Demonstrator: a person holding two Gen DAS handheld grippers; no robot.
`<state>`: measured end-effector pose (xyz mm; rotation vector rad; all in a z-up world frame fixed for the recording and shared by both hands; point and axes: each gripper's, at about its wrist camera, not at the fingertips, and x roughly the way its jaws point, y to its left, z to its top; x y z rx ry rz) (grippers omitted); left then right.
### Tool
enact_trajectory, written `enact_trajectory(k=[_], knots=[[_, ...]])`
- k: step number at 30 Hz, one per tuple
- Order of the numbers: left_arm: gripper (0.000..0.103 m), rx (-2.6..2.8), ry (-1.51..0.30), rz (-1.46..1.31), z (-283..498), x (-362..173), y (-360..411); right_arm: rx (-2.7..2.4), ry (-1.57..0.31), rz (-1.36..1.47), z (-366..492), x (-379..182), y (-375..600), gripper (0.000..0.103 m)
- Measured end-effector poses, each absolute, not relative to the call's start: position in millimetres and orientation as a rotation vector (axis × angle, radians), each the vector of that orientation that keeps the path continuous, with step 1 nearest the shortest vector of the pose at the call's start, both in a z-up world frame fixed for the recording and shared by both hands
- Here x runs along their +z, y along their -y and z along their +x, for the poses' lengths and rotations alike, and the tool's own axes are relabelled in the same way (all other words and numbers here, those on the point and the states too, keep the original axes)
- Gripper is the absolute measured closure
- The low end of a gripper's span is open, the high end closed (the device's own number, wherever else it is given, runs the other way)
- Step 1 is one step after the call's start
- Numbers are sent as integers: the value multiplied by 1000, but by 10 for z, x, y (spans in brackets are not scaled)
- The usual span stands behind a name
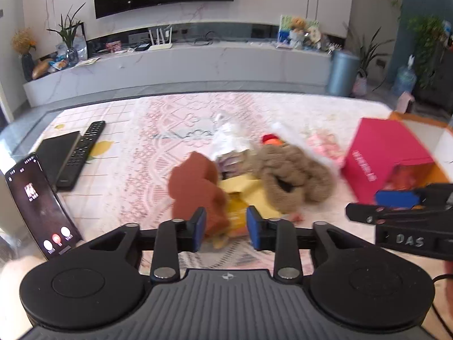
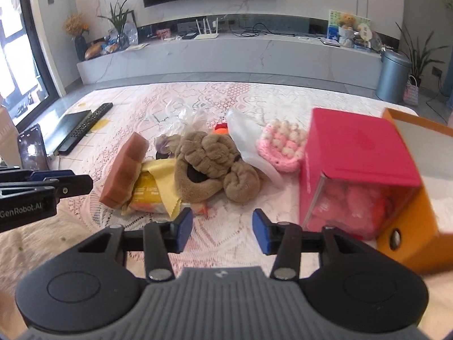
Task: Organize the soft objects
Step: 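Move both tools back over the remaining items on the bed, then grasp the brown sponge with the left tool while the right tool grasps the brown plush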
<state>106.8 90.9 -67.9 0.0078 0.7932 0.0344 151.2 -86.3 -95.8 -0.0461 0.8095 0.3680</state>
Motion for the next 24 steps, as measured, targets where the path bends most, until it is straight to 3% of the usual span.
enact_trajectory(k=[2, 7, 19, 21, 22, 23, 24], knots=[[50, 45, -816, 24, 1198, -731, -944, 372, -809, -65, 1612, -990, 792, 53], [42, 24, -880, 5, 1534, -896, -999, 383, -794, -121, 1852, -1067, 625, 51], [35, 38, -965, -9, 1859, -1212, -1066, 447, -758, -175, 2154, -1224, 433, 44], [35, 30, -965, -27, 1853, -1217, -1097, 458, -739, -191, 2193, -1234, 370, 36], [41, 30, -963, -38, 1843, -1209, -1113, 460, -731, -201, 2215, -1239, 341, 35], [54, 40, -961, -47, 1829, -1197, -1134, 458, -725, -210, 2239, -1245, 314, 35], [55, 43, -958, -67, 1814, -1183, -1165, 460, -722, -216, 2268, -1251, 283, 35]])
